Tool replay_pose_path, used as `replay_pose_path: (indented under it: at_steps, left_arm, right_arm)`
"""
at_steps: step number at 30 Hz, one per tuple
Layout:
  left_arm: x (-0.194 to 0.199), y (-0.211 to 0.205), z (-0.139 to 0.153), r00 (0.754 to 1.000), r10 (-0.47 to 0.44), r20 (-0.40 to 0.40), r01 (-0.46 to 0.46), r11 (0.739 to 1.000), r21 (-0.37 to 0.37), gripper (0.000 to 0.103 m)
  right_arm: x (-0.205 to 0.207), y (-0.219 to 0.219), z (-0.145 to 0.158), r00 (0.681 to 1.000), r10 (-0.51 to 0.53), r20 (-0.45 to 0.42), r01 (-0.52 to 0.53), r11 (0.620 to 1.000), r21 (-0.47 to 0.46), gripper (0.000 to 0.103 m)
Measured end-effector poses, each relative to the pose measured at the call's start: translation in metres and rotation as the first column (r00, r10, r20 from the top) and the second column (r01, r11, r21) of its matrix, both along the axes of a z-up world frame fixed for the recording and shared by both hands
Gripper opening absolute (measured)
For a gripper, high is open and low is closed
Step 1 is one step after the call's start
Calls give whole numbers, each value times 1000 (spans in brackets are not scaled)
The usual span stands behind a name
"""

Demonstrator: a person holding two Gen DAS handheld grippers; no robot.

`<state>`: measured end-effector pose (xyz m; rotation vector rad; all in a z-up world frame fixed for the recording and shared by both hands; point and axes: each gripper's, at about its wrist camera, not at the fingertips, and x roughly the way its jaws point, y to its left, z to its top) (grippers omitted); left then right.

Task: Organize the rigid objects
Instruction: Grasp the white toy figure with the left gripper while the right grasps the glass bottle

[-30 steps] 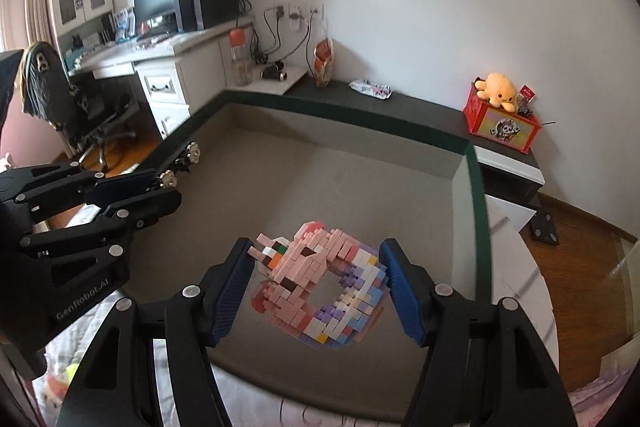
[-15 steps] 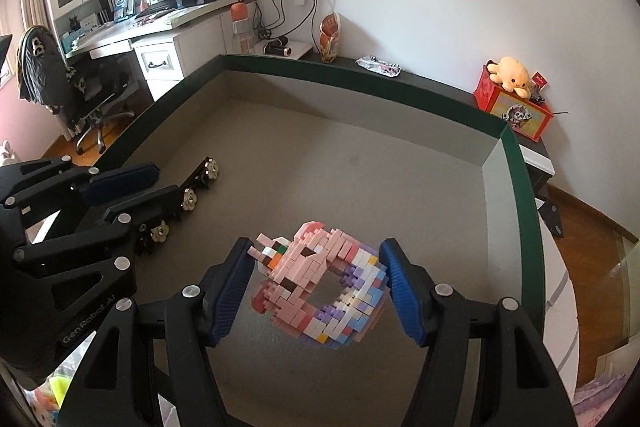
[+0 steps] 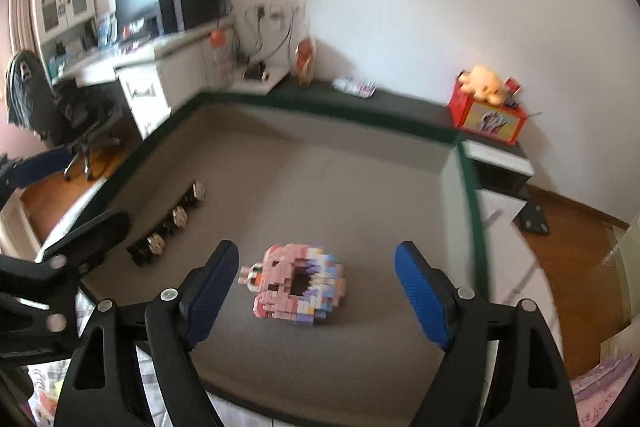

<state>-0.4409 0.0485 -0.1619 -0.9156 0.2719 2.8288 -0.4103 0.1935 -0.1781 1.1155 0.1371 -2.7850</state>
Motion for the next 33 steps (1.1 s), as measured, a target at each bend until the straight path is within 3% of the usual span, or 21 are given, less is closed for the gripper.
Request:
replay_pose_path:
  at_steps: [10,17,25,33]
  left_arm:
    - [115,-42,51,987,47,-155,-43,999,27,103]
    - [201,-61,50,979,83,-185,-72,995,70,103]
    - [261,-40,17,993,-15,-113,19,999,33,103]
    - [273,-24,-20,998,-65,-7,65,997,37,103]
  right_arm:
    - [116,24,71,976,-54,-213,48,998,-35,89]
    - [209,33,84,944,-129,-304,123,992,-38,90]
    - [270,42,57,954,-166,-250,149,985,-85,90]
    - [297,48,21,968,-191,-162,180,980,-84,90]
